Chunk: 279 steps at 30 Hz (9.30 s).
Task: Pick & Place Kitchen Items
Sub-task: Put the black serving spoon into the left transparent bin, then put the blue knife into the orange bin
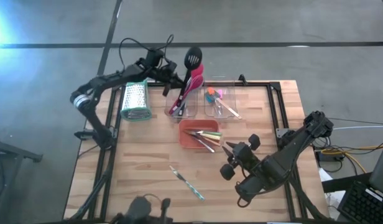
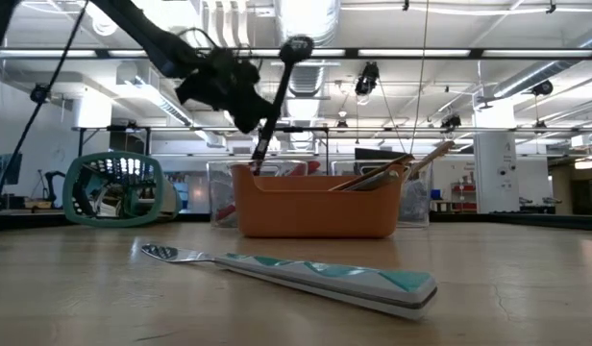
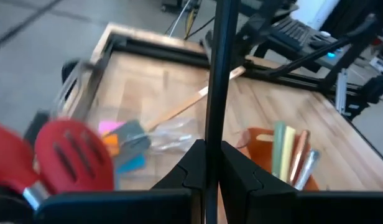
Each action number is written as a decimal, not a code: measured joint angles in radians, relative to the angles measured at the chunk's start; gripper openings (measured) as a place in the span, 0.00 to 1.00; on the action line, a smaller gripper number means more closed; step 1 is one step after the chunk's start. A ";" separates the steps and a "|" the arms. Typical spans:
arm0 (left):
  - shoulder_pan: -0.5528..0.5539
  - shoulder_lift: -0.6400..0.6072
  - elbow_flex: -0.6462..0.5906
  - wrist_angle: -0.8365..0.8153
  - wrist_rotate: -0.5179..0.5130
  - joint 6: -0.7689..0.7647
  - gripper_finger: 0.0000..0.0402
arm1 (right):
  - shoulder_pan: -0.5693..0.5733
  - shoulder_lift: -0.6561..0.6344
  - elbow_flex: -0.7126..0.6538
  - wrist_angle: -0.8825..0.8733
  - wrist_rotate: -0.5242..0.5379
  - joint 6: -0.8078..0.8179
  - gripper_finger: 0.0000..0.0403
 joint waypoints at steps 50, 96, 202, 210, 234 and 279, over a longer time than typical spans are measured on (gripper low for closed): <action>0.020 0.210 -0.020 -0.049 -0.128 -0.132 0.33 | 0.000 -0.001 -0.056 0.003 -0.013 0.060 0.22; -0.301 -0.824 -0.336 -0.117 -0.239 -0.123 0.41 | 0.000 0.159 -0.056 0.719 -0.447 -0.318 0.15; -0.870 -1.079 -1.234 0.422 -0.801 -0.225 0.41 | -0.164 0.666 0.410 0.232 -0.825 -0.229 0.05; -0.870 -1.079 -1.232 0.416 -0.801 -0.225 0.41 | -0.183 0.662 0.566 -0.048 -0.798 -0.255 0.05; -0.869 -1.073 -1.231 0.414 -0.801 -0.224 0.41 | -0.419 0.615 0.768 -0.264 -0.780 -0.574 0.05; -0.870 -1.072 -1.231 0.410 -0.801 -0.224 0.41 | -0.580 0.332 0.164 -0.047 -0.955 -0.640 0.05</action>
